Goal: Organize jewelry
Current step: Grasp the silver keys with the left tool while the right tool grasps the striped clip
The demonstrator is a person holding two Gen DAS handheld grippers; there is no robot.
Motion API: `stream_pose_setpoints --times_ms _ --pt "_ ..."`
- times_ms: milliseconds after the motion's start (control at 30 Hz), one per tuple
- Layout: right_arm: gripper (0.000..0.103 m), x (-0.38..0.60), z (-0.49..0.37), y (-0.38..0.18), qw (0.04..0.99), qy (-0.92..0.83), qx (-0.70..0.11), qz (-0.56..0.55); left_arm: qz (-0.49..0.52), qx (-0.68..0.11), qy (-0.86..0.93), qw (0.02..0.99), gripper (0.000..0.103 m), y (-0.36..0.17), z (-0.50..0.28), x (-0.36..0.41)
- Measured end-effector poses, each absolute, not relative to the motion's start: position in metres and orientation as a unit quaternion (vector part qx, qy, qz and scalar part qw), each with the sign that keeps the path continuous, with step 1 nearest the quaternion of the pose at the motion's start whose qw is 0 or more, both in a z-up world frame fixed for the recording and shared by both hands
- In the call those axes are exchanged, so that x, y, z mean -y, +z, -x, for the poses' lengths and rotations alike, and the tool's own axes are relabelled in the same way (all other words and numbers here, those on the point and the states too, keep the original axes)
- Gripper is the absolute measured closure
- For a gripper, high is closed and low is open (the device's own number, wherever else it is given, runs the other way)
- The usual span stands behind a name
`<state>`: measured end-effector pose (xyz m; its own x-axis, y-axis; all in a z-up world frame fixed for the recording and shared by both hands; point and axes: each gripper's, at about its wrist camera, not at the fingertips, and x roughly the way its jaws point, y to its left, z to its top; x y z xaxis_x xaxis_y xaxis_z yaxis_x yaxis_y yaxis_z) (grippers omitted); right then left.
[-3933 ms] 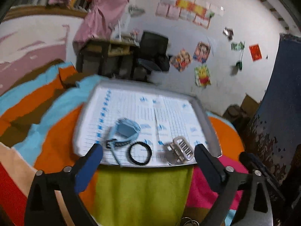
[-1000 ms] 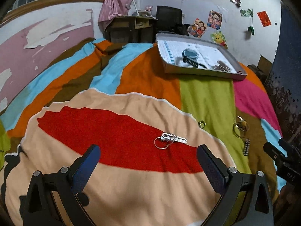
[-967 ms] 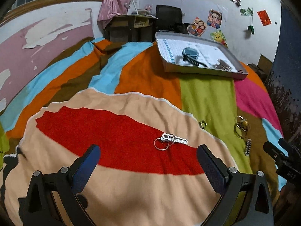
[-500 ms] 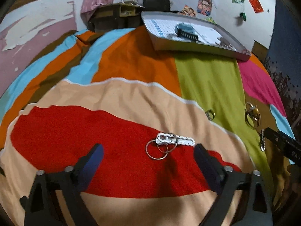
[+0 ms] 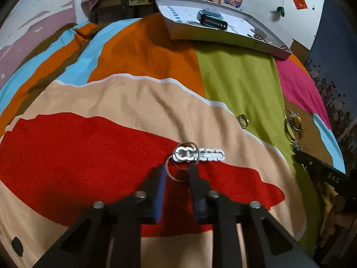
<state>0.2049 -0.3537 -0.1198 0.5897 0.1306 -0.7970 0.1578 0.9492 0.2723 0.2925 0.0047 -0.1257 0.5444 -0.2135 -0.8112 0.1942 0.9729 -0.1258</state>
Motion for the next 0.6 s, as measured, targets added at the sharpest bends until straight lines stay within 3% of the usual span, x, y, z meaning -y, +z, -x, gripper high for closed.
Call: stream_pose_setpoints --times_ms 167,600 --pt "0.098 0.344 -0.209 -0.122 0.874 0.022 -0.456 -0.169 0.007 -0.467 -0.142 0.872 0.100 -0.123 -0.288 0.005" --pt "0.098 0.311 -0.210 -0.120 0.874 0.090 -0.458 -0.135 0.020 -0.464 -0.100 0.880 0.101 -0.113 -0.278 0.000"
